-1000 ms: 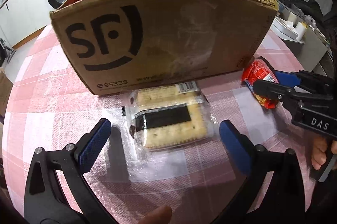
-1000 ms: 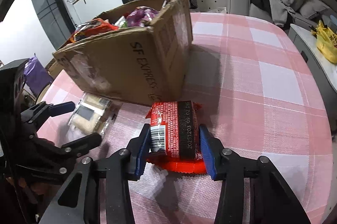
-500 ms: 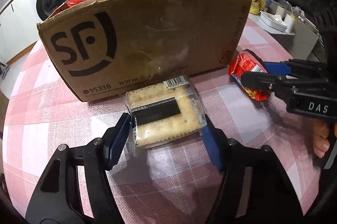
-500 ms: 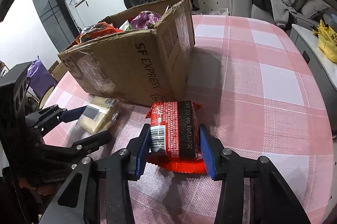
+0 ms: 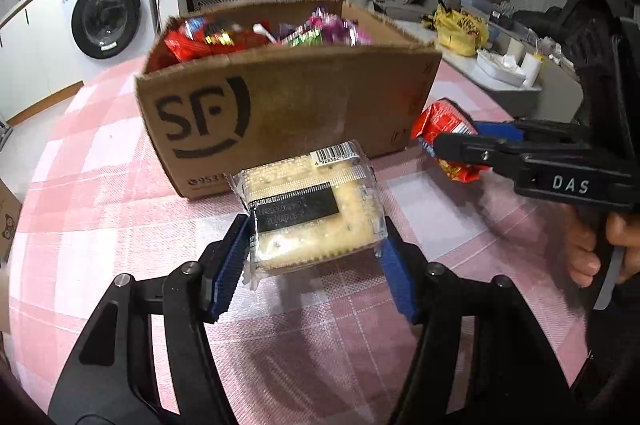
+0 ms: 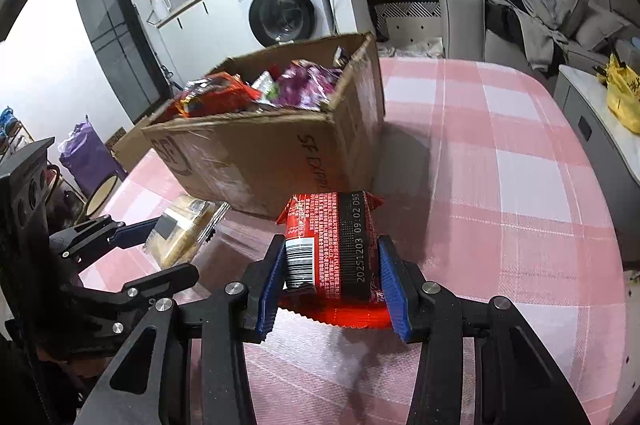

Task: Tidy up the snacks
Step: 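Carry both packets over the box and release them inside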

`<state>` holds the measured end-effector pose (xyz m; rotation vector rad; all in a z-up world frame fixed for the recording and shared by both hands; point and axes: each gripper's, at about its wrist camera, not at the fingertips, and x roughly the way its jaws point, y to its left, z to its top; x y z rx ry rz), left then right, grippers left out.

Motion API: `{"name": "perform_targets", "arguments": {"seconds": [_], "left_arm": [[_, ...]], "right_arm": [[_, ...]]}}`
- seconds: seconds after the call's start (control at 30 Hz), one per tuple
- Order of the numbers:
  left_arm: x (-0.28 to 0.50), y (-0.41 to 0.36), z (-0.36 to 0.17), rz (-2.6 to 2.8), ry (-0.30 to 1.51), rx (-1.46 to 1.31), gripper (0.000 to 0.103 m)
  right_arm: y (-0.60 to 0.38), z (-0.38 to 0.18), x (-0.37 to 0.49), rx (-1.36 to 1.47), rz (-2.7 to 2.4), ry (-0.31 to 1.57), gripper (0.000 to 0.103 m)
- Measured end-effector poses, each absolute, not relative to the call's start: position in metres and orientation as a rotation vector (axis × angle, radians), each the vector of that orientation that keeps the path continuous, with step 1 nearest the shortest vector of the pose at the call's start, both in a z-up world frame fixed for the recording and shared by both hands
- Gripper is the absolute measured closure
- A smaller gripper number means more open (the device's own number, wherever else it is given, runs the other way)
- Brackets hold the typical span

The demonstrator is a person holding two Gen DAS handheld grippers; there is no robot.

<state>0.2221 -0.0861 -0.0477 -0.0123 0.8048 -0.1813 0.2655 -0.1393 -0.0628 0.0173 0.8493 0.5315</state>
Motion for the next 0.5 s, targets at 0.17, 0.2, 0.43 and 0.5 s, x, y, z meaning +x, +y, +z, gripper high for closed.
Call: {"name": "perform_targets", "arguments": {"seconds": [0.17,0.2,0.43,0.5], "left_arm": [[0.209,-0.071,-0.023,-0.171,0.765,-0.029,0.043],[0.207,-0.068,-0.017,-0.169,0.754,-0.030,0.043],[0.185,-0.037,0.024,-0.127,0.695,-0.050,0.043],[0.180,-0.030,0.034,-0.123,0.681,-0.047,0.043]], "right_arm": [[-0.137,-0.047,0.256,0.029,0.557,0.812,0.058],[-0.136,-0.043,0.254,0.027,0.561,0.802,0.058],[-0.128,-0.018,0.240,0.033,0.584,0.745,0.058],[-0.124,-0.011,0.237,0.032,0.590,0.729,0.058]]}}
